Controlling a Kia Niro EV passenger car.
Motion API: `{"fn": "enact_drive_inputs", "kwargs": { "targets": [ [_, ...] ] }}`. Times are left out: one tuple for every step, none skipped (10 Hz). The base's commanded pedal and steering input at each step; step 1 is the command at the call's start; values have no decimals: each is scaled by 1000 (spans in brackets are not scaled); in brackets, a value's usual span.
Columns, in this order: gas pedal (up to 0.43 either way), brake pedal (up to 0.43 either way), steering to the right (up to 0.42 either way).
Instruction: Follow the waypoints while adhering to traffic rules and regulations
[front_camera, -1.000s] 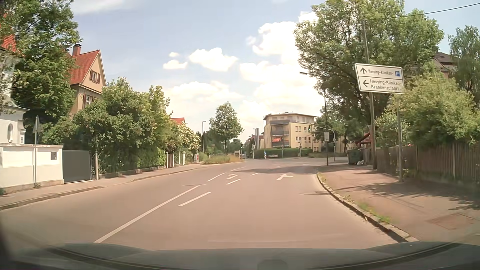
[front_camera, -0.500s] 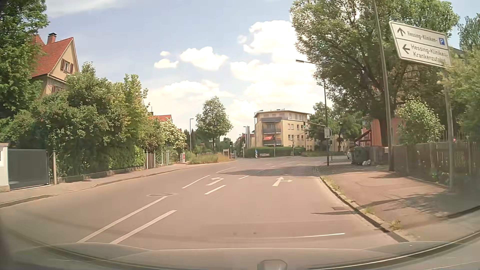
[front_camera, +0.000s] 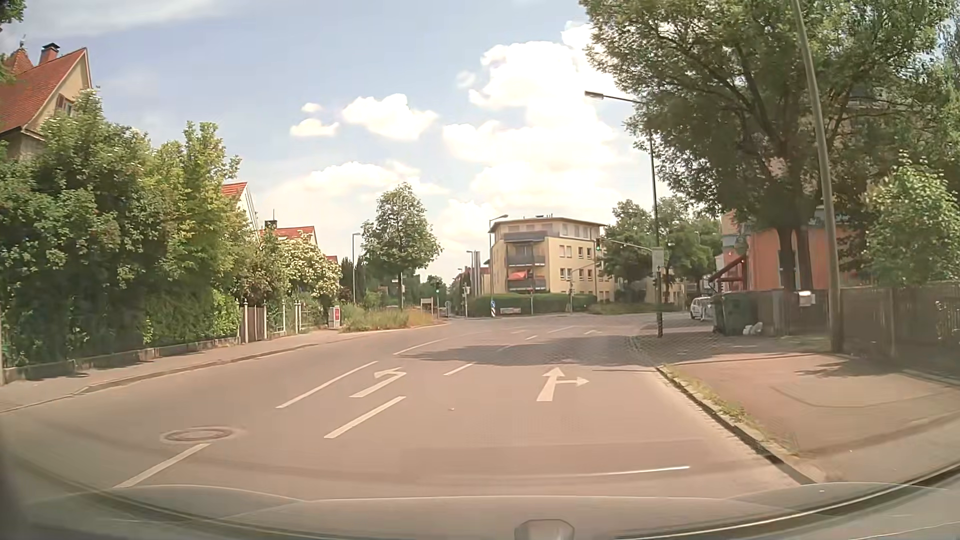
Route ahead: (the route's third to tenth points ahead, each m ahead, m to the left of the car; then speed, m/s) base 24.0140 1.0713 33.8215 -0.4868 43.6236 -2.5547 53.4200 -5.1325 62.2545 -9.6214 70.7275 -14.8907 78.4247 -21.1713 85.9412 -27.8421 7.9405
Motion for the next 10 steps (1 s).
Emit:
{"fn": "enact_drive_inputs", "kwargs": {
  "targets": [
    [169, 0, 38],
    [169, 0, 38],
    [169, 0, 37],
    [169, 0, 37],
    [169, 0, 37],
    [169, 0, 37],
    [169, 0, 37],
    [169, 0, 37],
    [169, 0, 38],
    [169, 0, 38]
  ]
}}
